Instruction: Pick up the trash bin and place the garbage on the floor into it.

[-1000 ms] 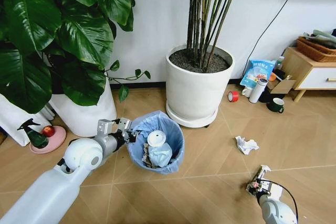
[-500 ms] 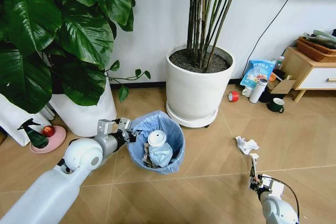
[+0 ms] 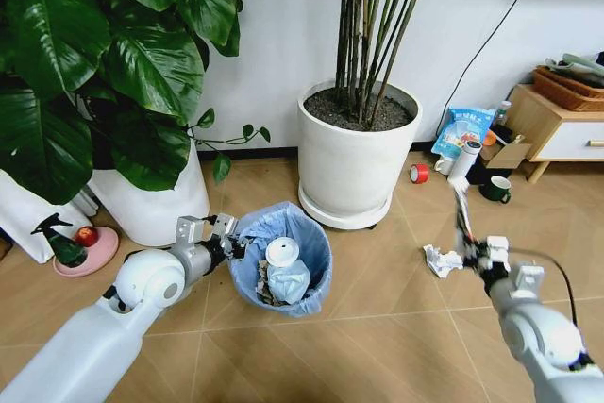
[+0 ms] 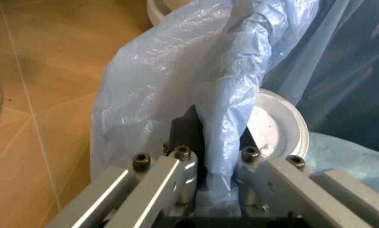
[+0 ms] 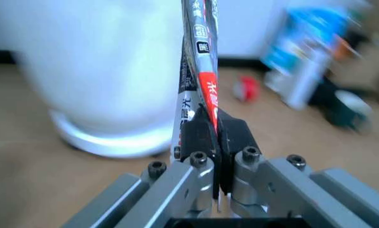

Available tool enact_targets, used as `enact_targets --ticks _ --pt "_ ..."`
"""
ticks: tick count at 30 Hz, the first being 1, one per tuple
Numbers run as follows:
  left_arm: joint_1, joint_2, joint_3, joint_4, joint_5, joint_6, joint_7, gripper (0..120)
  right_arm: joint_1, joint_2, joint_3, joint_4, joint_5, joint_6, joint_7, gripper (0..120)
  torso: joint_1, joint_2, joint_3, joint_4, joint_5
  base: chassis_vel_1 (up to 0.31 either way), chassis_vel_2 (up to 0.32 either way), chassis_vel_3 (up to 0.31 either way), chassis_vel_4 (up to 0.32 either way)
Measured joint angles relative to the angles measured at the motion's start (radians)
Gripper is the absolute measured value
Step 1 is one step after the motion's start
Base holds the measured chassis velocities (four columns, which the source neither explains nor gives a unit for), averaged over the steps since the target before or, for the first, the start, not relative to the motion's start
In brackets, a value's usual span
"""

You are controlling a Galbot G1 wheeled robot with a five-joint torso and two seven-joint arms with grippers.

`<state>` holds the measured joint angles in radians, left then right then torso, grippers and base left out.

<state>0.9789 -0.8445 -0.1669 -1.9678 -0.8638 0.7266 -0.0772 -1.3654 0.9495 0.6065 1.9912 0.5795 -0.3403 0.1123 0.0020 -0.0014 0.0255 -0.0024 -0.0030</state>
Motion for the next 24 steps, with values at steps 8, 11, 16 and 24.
enact_targets --ticks 8,11,16,24 --pt "-0.053 0.007 0.05 0.039 -0.012 0.007 0.002 2 0.182 -0.161 -0.176 0.143 0.094 -0.035 -0.115 0 0.0 0.0 0.0 0.0001 -0.0002 0.0 0.0 0.0 0.0" --pt "-0.066 0.001 0.064 0.048 -0.014 0.008 0.003 2 0.228 -0.174 -0.228 0.151 0.109 -0.021 -0.145 0 0.0 0.0 0.0 0.0 -0.0001 0.0 0.0 0.0 0.0" --pt "-0.116 -0.02 0.108 0.075 -0.031 0.009 0.001 2 0.397 -0.178 -0.445 0.108 0.137 0.044 -0.197 0 0.0 0.0 0.0 0.0 -0.0002 0.0 0.0 0.0 0.0" --pt "-0.174 -0.054 0.148 0.126 -0.046 0.009 0.0 2 0.533 -0.129 -0.646 0.027 0.134 0.084 -0.241 0 0.0 0.0 0.0 0.0003 -0.0002 0.0 0.0 0.0 0.0"
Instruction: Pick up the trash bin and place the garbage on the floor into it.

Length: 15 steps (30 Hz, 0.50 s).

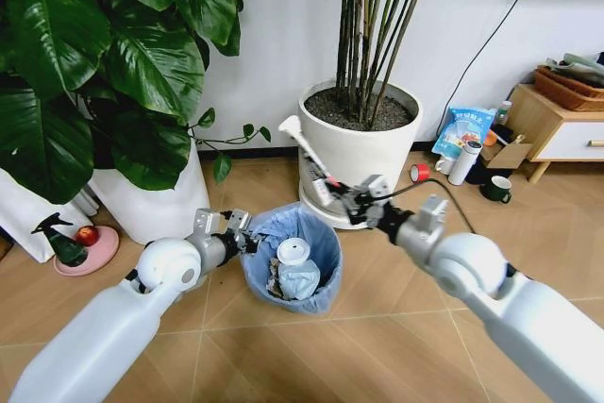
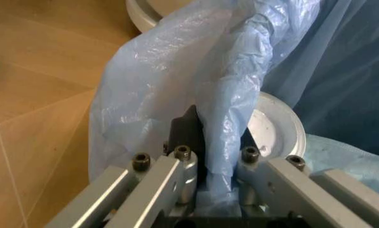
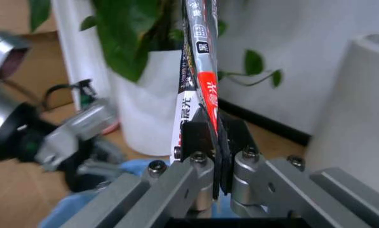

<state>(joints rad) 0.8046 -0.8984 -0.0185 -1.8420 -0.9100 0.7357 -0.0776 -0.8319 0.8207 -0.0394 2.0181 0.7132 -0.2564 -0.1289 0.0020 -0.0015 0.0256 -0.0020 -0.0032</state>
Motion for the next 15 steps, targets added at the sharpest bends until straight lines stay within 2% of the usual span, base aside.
enact_targets --ticks 8,9,11,14,15 --pt "-0.031 -0.009 0.009 0.022 -0.02 0.0 -0.003 2 -0.015 0.032 -0.057 -0.038 -0.058 -0.001 -0.007 1 0.0 0.0 0.0 -0.0003 0.0001 0.0 0.0 0.0 0.0" --pt "-0.032 -0.008 0.008 0.024 -0.021 0.0 -0.003 2 -0.019 0.034 -0.059 -0.045 -0.071 0.002 -0.007 8 0.0 0.0 0.0 -0.0003 0.0 0.0 0.0 0.0 0.0" --pt "-0.032 -0.006 0.006 0.025 -0.021 0.0 -0.002 2 -0.021 0.035 -0.059 -0.05 -0.079 0.003 -0.008 11 0.0 0.0 0.0 -0.0003 0.0001 0.0 0.0 0.0 0.0" --pt "-0.03 0.001 -0.002 0.028 -0.022 0.0 0.004 2 -0.025 0.04 -0.058 -0.064 -0.101 0.006 -0.009 25 0.0 0.0 0.0 -0.0002 0.0002 0.0 0.0 0.0 0.0" --pt "-0.03 0.001 -0.002 0.028 -0.022 0.0 0.004 2 -0.025 0.04 -0.058 -0.064 -0.101 0.006 -0.009 25 0.0 0.0 0.0 -0.0002 0.0002 0.0 0.0 0.0 0.0"
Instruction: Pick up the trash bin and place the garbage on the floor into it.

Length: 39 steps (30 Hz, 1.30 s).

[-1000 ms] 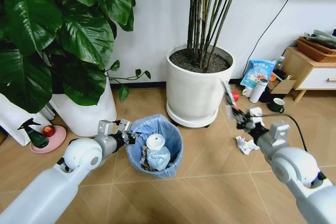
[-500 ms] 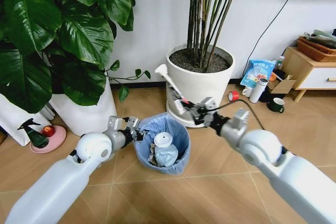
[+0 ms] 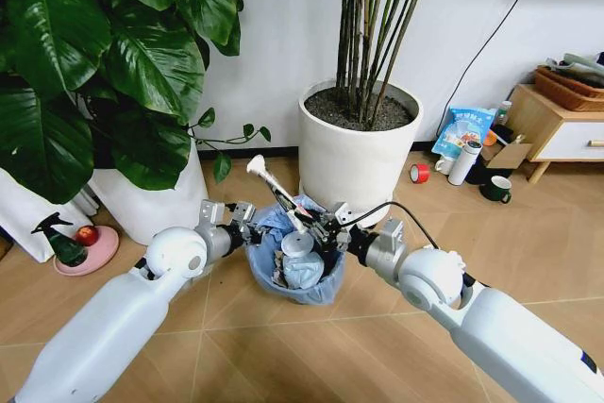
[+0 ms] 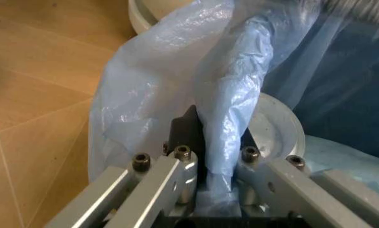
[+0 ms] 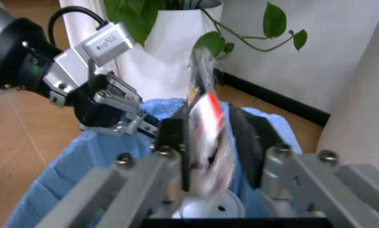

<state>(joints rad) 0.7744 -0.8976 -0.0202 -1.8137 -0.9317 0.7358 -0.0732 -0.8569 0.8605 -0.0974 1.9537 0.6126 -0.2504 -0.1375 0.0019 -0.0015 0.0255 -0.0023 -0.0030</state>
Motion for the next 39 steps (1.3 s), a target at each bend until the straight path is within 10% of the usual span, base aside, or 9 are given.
enact_targets --ticks 20,39 --pt "0.03 0.001 -0.042 0.006 0.018 0.0 0.015 2 -0.074 0.017 0.188 -0.062 0.051 -0.039 0.145 98 0.0 0.0 0.0 0.0 -0.0001 0.0 0.0 0.0 0.0" --pt "0.086 0.026 -0.081 -0.035 0.039 -0.002 0.023 2 -0.081 0.107 0.353 -0.713 -0.044 -0.027 0.255 100 0.0 0.0 0.0 0.0002 0.0001 0.0 0.0 0.0 0.0"
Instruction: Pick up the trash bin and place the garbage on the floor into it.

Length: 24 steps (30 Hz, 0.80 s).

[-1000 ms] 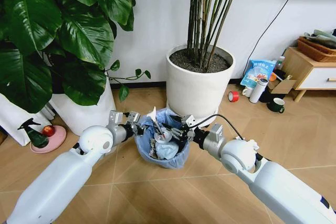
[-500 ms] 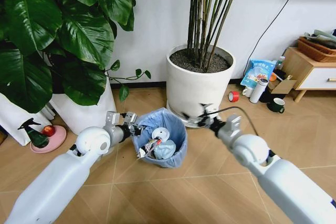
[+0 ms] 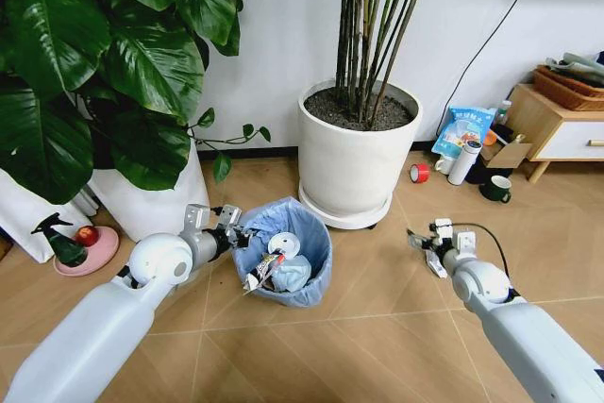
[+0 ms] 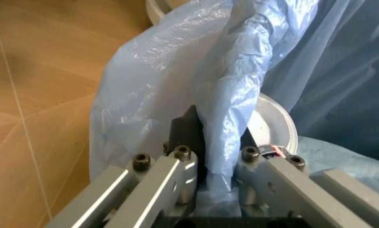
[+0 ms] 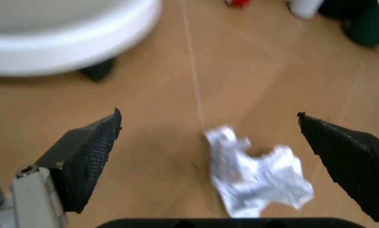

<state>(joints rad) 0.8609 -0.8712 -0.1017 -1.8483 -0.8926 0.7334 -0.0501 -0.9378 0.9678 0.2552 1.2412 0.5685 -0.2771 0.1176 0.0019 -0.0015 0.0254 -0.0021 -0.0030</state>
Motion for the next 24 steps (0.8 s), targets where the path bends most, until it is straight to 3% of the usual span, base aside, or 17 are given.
enact_targets --ticks 13,24 --pt "0.005 0.0 0.004 0.019 0.011 -0.005 0.01 2 0.175 0.121 0.027 -0.405 -0.076 0.067 -0.091 100 0.0 0.0 0.0 -0.0001 0.0 0.0 0.0 0.0 0.0" --pt "0.006 0.001 0.004 0.02 0.013 -0.006 0.011 2 0.243 0.186 0.057 -0.535 -0.094 0.067 -0.097 100 0.0 0.0 0.0 -0.0001 -0.0003 0.0 0.0 0.0 0.0"
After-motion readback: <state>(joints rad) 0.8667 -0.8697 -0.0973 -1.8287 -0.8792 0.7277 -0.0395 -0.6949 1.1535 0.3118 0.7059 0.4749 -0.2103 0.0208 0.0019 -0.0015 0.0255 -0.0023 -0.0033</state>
